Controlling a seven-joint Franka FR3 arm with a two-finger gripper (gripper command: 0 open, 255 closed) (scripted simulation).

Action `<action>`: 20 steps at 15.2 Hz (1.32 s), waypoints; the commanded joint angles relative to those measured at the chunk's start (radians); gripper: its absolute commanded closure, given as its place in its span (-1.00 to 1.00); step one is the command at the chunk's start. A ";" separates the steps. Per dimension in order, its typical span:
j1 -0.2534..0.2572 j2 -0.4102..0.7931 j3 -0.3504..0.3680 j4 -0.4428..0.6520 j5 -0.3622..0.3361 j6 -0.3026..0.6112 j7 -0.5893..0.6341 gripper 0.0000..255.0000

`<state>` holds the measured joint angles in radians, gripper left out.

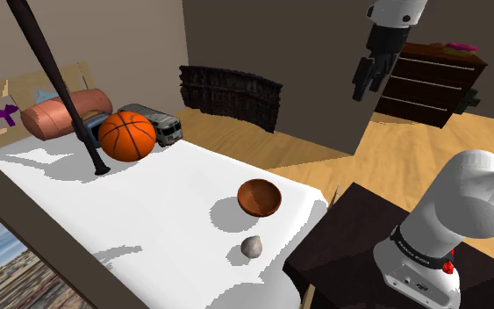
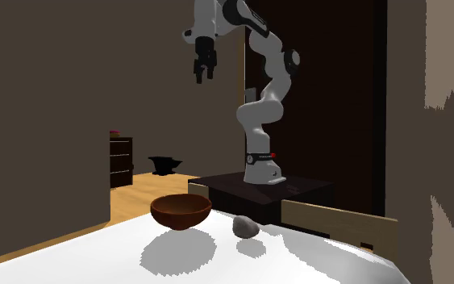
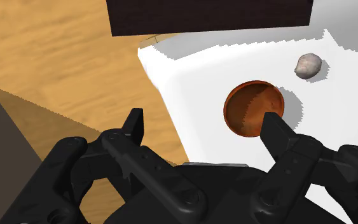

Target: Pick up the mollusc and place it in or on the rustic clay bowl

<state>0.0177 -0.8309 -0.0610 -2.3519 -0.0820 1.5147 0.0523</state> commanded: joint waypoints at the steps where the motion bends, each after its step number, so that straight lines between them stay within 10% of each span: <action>1: 0.000 0.000 0.000 0.000 0.000 0.000 0.000 -1.00; 20: 0.098 0.116 0.475 -0.368 0.169 0.500 0.499 -1.00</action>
<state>0.1138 -0.7500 0.3780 -2.7133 0.0797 1.9715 0.5140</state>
